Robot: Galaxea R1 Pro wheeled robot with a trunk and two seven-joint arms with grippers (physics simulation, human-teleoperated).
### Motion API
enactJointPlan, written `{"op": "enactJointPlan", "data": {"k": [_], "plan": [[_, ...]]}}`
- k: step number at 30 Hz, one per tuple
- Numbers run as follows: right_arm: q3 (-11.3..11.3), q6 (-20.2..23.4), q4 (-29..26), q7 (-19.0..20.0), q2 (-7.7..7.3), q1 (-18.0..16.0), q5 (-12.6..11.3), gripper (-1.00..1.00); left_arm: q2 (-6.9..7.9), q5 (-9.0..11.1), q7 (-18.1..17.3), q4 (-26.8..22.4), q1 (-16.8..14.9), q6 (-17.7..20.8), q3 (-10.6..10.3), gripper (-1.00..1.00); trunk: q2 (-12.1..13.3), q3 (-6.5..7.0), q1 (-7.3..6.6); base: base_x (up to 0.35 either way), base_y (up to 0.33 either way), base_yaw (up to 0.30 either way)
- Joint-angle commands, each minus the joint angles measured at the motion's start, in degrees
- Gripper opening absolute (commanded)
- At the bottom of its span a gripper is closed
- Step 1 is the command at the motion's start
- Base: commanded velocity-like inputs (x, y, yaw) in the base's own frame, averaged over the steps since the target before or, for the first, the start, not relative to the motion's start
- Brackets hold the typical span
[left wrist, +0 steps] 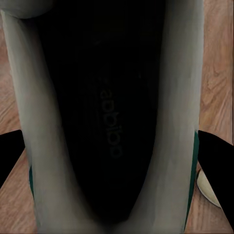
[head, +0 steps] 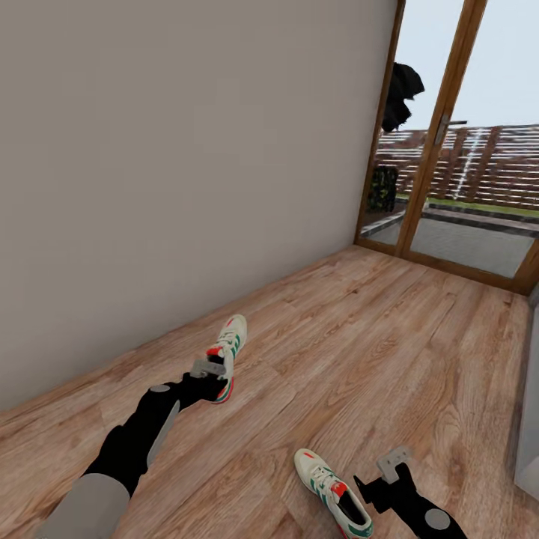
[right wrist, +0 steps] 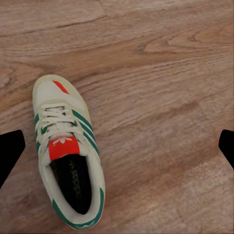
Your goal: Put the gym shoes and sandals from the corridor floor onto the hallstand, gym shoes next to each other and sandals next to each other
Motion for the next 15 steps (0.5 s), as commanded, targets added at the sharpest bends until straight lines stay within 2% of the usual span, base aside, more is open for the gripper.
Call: {"op": "enactJointPlan", "data": {"k": [1,5,15], "plan": [[0.1,0.4,-0.12,0.36,0.03,-0.08,0.6,1.0,0.06,-0.17,-0.12,-0.16,-0.14,0.52,-0.68,-1.0,-0.02,-0.06,-0.01,0.0,0.0,0.0],[0.22,0.72,0.12,0.97,0.31,-0.31,1.46,1.0,0.44,-0.12,-0.25,-0.73,-0.06,1.27,-2.93,-1.0,-0.02,-0.06,-0.01,0.0,0.0,0.0],[0.05,0.83,-0.07,1.15,0.22,-0.39,1.68,1.0,0.82,-0.07,-0.36,-1.32,-0.17,1.41,-3.31,-1.0,-0.02,-0.06,-0.01,0.0,0.0,0.0]]}}
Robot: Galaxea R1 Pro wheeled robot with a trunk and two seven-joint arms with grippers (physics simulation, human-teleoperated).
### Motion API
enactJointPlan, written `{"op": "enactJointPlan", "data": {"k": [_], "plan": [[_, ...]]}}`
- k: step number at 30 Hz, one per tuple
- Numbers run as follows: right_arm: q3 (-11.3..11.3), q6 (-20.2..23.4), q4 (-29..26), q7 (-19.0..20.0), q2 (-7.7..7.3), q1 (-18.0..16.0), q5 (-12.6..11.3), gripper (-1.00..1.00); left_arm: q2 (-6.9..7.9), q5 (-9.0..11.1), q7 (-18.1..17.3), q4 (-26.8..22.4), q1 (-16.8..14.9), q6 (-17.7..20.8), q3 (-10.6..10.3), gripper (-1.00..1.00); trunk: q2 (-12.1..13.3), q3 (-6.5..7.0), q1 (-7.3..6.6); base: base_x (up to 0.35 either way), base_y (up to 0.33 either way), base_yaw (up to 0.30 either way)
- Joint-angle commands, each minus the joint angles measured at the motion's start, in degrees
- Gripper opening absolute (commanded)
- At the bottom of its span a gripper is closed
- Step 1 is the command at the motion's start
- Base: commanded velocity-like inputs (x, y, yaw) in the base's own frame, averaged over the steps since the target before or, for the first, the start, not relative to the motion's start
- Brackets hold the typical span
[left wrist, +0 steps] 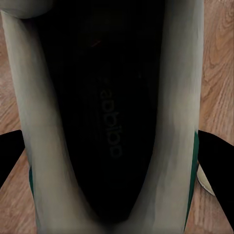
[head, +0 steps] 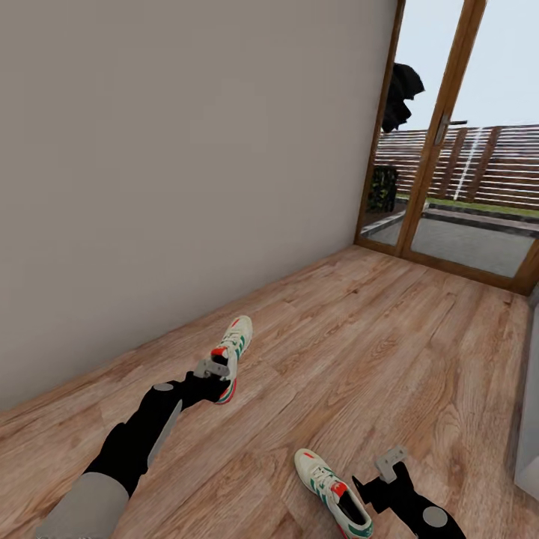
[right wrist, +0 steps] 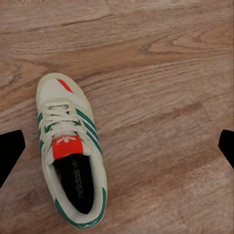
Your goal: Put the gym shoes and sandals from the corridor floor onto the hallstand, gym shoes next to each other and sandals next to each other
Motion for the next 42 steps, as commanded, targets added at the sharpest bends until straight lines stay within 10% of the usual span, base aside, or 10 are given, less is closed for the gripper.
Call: {"op": "enactJointPlan", "data": {"k": [1,9,16,42], "plan": [[0.02,0.32,-0.17,0.16,-0.05,-0.02,0.43,1.0,0.04,-0.05,-0.12,-0.07,-0.09,0.3,-0.07,-1.0,-0.04,-0.28,0.01,0.0,0.0,0.0],[-0.27,0.51,-0.63,0.17,-0.42,-0.08,0.43,1.0,0.03,-0.06,-2.13,0.31,-0.57,0.6,0.0,-1.0,-0.14,-2.25,0.22,0.0,0.0,0.0],[0.04,11.16,-5.83,4.32,-0.97,-5.32,4.24,1.0,0.02,-0.05,-2.5,-0.02,-0.6,4.48,-0.09,-1.0,-0.24,-4.39,0.4,0.0,0.0,0.0],[0.13,11.83,-5.66,12.97,-0.86,-6.0,5.92,1.0,0.22,-0.2,-6.51,0.24,-0.56,4.65,-0.25,-1.0,-0.59,-10.32,1.07,0.0,0.0,0.0]]}}
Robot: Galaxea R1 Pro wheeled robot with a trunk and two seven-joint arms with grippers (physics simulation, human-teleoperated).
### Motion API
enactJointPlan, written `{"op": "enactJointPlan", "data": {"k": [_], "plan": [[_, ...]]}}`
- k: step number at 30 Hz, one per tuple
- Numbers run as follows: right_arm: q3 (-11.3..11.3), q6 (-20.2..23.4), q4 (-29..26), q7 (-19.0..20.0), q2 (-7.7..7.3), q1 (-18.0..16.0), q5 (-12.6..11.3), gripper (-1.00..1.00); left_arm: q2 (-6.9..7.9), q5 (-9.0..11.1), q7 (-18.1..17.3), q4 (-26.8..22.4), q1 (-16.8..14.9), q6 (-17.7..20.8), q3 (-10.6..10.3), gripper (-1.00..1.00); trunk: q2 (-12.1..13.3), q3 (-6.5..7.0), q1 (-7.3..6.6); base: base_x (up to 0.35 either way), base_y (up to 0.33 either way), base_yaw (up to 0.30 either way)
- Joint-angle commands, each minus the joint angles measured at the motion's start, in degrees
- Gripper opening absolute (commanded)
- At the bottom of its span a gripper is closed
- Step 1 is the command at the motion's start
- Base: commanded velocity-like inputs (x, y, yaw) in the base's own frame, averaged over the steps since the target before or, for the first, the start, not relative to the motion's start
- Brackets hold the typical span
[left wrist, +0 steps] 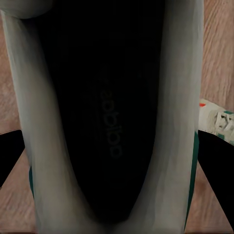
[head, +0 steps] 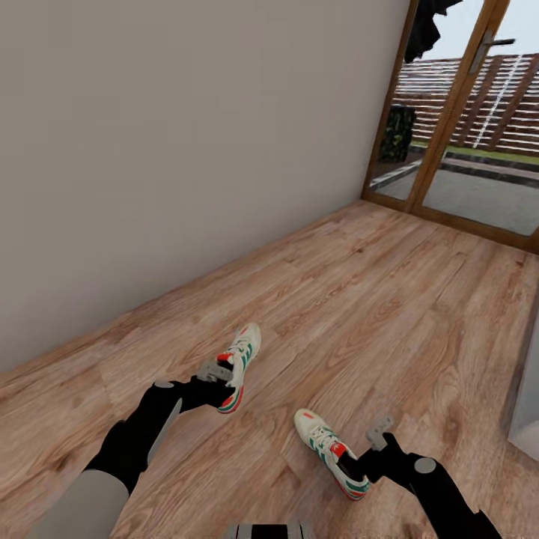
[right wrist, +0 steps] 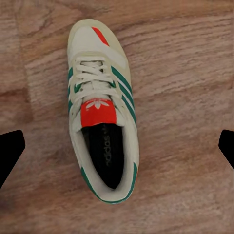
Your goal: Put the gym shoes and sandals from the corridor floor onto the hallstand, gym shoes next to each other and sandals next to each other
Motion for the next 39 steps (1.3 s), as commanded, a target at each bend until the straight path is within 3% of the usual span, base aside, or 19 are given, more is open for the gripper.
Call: {"op": "enactJointPlan", "data": {"k": [1,5,9,10,12,18,26,35,39], "plan": [[0.06,0.24,-0.42,0.31,-0.05,-0.11,0.47,1.0,0.11,0.01,-0.18,-0.08,-0.04,0.36,-0.07,-1.0,-0.04,-0.28,0.01,0.0,0.0,0.0],[0.1,0.37,-2.7,1.79,-0.17,-1.71,0.94,1.0,0.61,0.05,-0.71,-0.08,-0.25,1.39,-0.09,-1.0,-0.09,-1.16,0.11,0.0,0.0,0.0],[0.07,0.39,-3.66,5.95,-0.27,-2.8,4.81,1.0,0.71,0.04,-1.6,-0.08,-0.38,2.43,-1.61,-1.0,-0.1,-1.38,0.14,0.0,0.0,0.0],[0.02,0.35,-3.9,8.51,-0.28,-3.15,8.46,1.0,0.74,0.0,-1.8,-0.05,-0.59,2.66,-3.05,-1.0,-0.1,-1.38,0.14,0.0,0.0,0.0],[-0.09,0.34,-3.75,9.28,-0.29,-3.26,9.65,1.0,0.78,0.0,-1.89,-0.02,-1.01,2.71,-3.46,-1.0,-0.1,-1.38,0.14,0.0,0.0,0.0],[-0.85,0.04,0.37,9.76,-0.29,-3.43,10.46,1.0,0.77,0.09,-2.5,-0.29,-3.63,4.26,-3.89,-1.0,-0.12,-1.62,0.17,0.0,0.0,0.0],[-3.67,-0.02,1.15,9.64,-0.21,-3.46,10.53,1.0,0.84,0.21,-3.22,-0.34,-7.06,7.01,-3.96,-1.0,-0.23,-3.94,0.37,0.0,0.0,0.0],[-4.31,-0.02,0.86,9.6,0.06,-3.47,10.53,1.0,0.99,-0.09,-10.07,-0.43,-9.75,9.6,-3.88,-1.0,-0.35,-6.74,0.6,0.0,0.0,0.0],[-4.33,-0.02,0.75,9.58,0.19,-3.47,10.53,1.0,0.99,-0.11,-10.41,-0.43,-9.8,9.69,-3.88,-1.0,-0.4,-7.99,0.71,0.0,0.0,0.0]]}}
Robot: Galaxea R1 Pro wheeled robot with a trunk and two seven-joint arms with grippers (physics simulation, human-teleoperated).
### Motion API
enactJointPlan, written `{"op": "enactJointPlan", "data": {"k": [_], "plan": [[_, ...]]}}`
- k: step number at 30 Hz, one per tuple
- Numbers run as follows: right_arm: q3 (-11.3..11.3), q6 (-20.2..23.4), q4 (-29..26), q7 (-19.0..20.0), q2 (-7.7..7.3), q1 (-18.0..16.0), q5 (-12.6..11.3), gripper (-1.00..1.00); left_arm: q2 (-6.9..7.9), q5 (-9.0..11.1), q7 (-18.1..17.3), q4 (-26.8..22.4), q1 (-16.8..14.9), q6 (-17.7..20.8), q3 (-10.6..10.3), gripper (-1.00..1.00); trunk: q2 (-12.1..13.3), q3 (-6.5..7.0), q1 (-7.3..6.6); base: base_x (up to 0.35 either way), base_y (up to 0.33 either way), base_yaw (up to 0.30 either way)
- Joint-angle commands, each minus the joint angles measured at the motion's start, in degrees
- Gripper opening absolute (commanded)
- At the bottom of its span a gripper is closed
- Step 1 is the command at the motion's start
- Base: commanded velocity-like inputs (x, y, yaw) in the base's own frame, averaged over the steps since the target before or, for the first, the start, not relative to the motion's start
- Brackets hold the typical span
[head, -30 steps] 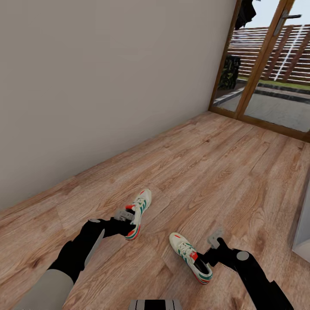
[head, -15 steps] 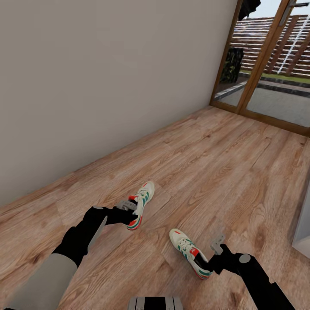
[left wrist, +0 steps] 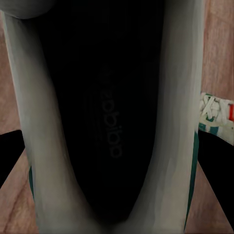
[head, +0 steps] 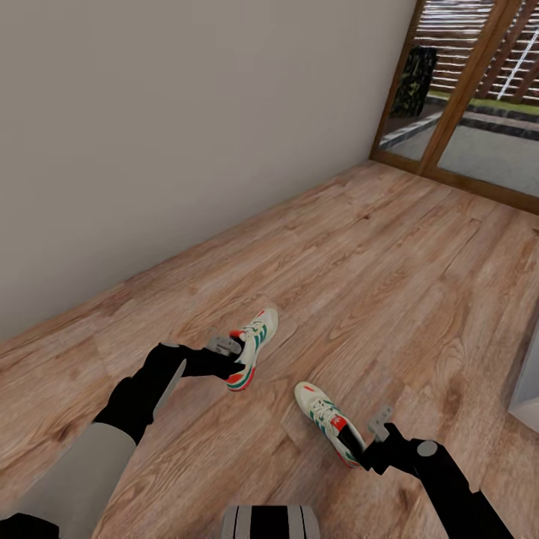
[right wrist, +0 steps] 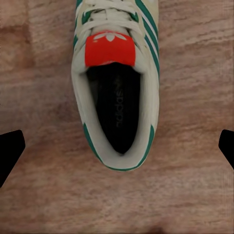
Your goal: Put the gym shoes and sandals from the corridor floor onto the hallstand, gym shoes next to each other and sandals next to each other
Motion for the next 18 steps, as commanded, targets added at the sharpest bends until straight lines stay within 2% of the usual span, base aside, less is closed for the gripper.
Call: {"op": "enactJointPlan", "data": {"k": [1,13,15,18], "plan": [[-0.09,0.17,-0.17,0.41,0.07,-0.03,0.38,1.0,0.01,0.05,-0.21,-0.08,-0.04,0.28,-0.08,-1.0,-0.04,-0.36,0.01,0.0,0.0,0.0],[-0.09,0.2,-2.02,0.25,0.2,-0.03,0.44,1.0,0.04,0.03,-0.33,-0.08,-0.03,0.3,-0.16,-1.0,-0.2,-4.12,0.32,0.0,0.0,0.0],[-0.08,0.23,-2.02,-1.32,0.22,-0.07,0.44,1.0,0.04,0.03,-0.29,-0.08,0.01,0.24,-0.17,-1.0,-0.22,-4.7,0.37,0.0,0.0,0.0],[0.13,0.25,-1.96,-6.06,0.4,-0.05,0.33,1.0,0.04,0.03,-0.25,-0.08,0.08,0.22,-0.17,-1.0,-0.22,-4.77,0.37,0.0,0.0,0.0]]}}
